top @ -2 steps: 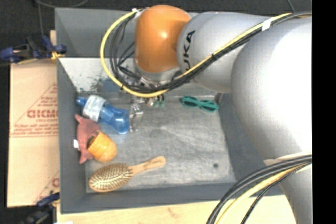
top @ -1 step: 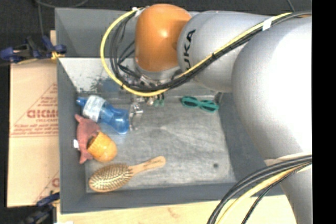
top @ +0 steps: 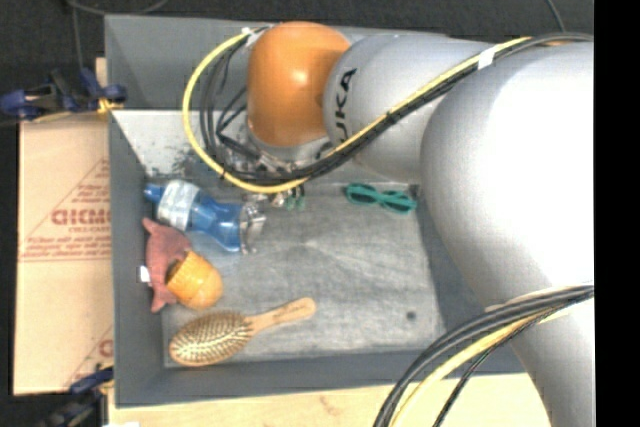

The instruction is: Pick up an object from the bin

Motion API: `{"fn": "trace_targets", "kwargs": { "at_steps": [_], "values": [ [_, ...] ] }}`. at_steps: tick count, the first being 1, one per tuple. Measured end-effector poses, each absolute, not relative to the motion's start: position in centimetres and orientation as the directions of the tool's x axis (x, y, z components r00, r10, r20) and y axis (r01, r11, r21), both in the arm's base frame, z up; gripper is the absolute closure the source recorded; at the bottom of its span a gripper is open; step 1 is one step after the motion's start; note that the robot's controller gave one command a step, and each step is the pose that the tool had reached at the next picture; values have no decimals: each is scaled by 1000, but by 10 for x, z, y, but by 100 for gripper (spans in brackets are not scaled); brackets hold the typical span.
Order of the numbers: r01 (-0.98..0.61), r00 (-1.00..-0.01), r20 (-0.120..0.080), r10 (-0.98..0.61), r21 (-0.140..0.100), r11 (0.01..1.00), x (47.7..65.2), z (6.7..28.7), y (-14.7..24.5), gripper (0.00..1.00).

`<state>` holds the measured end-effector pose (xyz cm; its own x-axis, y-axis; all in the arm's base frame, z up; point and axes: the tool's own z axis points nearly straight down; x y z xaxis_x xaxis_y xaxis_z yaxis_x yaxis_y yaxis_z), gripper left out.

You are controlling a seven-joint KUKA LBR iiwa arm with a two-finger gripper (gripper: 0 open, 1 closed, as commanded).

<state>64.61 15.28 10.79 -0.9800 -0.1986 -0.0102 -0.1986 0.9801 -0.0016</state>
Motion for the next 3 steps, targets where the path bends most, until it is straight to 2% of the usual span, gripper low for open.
{"fn": "trace_targets", "kwargs": {
  "at_steps": [1, 2, 3],
  "values": [
    [-104, -995, -7, -104, 3, 995, 625, 75, 153, 100],
    [-104, -995, -7, -104, 3, 995, 625, 75, 153, 100],
    [-54, -999, -4, -54, 0, 999, 640, 198, 121, 100]
  ]
}}
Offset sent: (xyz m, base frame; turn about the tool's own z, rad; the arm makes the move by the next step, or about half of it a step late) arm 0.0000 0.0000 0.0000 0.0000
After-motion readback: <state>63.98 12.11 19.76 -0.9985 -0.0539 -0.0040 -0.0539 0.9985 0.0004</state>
